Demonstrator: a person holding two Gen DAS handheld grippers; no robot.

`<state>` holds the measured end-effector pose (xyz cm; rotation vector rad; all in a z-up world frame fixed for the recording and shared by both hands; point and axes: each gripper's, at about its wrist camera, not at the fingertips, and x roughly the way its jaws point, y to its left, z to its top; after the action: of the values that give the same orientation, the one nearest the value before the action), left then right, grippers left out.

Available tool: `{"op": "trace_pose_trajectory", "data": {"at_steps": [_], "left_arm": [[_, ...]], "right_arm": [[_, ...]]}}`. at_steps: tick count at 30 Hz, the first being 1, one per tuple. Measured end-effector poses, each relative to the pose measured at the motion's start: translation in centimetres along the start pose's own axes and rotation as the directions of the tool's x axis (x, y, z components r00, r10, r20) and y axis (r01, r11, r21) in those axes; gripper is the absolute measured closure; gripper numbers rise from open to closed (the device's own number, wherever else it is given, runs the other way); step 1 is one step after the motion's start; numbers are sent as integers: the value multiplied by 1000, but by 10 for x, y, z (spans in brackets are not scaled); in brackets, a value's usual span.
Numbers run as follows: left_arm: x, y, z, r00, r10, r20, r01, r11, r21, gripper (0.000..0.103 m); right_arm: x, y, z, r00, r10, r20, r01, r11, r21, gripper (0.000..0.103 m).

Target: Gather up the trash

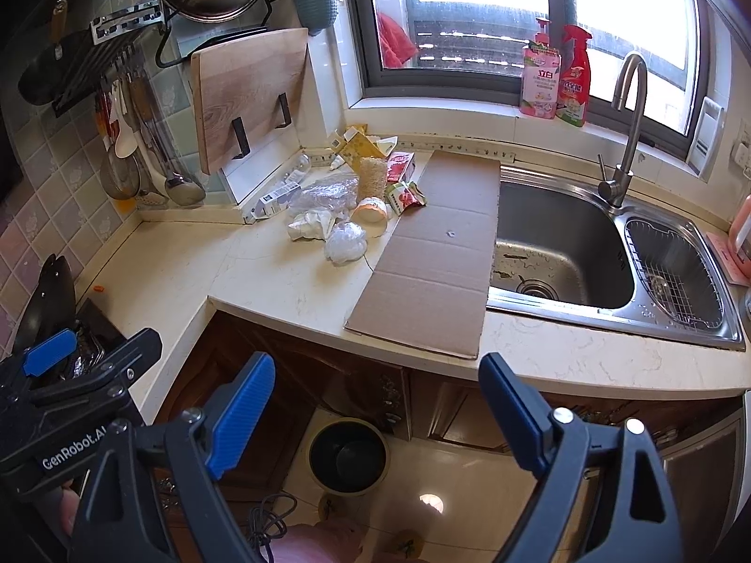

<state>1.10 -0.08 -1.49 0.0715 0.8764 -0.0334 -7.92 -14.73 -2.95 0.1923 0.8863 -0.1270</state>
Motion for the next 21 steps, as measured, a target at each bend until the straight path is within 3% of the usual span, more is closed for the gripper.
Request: {"op": "trace_pose_trajectory", "data": {"at_steps": [12,21], "left_arm": [[0,2,0,1000,-4,-7,4,1000,3,1],[21,4,28,999,-22,-35,23,999,34,1]], "right_arm": [[4,9,3,1000,-4,-5,4,1000,-5,15],[24,8,21,999,6,-36,-5,1000,28,17]]}}
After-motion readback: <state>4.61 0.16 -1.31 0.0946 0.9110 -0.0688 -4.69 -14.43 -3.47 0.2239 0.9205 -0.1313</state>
